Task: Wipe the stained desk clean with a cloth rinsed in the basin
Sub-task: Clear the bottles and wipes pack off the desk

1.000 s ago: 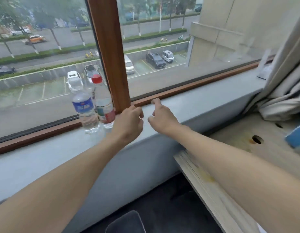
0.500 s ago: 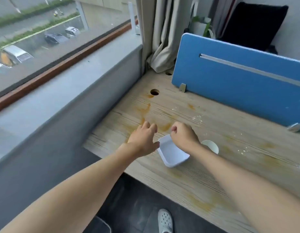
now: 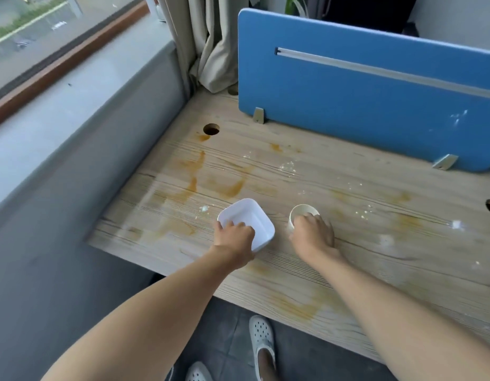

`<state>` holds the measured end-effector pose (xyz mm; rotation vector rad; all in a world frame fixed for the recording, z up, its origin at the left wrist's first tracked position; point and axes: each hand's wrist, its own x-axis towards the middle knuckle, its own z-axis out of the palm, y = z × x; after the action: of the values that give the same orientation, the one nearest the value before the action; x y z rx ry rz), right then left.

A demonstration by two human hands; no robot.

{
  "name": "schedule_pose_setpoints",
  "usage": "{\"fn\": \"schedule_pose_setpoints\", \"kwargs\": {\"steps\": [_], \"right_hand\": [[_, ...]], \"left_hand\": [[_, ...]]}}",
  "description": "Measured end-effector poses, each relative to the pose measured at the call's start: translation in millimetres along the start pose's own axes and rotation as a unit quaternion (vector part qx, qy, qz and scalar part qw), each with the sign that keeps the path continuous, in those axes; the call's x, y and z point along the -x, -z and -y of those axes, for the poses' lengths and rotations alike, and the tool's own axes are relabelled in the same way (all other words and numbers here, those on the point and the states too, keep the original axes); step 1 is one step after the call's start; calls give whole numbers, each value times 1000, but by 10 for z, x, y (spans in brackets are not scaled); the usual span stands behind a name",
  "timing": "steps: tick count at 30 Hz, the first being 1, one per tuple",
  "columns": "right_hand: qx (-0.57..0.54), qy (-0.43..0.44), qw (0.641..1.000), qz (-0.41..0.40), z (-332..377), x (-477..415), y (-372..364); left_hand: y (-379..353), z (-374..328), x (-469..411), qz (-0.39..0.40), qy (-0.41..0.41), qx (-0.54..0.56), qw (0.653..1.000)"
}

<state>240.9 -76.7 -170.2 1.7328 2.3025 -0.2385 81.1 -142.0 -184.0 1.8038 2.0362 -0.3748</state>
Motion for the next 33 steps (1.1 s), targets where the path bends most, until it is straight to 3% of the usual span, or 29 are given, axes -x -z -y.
{"fn": "schedule_pose_setpoints", "kwargs": {"steps": [4,10,19,26,33], "right_hand": [[27,-1,999,-21,48,-14,31],[-18,74,988,-137,567,-141,433],[-100,325,904,-260,2768,196,1220],[-101,501,805,-300,4580,1155,1577],[-16,585,759,-285,5445,1859,1479]], "left_hand": [[-9,-6,75,-52,-9,-6,999],[300,526,272,-191,14,46,980],[737,2423,1671,-373,172,11,912],[548,3464,3296,-397,325,-50,857],[38,3786,4398,-362,373,-78,851]]}}
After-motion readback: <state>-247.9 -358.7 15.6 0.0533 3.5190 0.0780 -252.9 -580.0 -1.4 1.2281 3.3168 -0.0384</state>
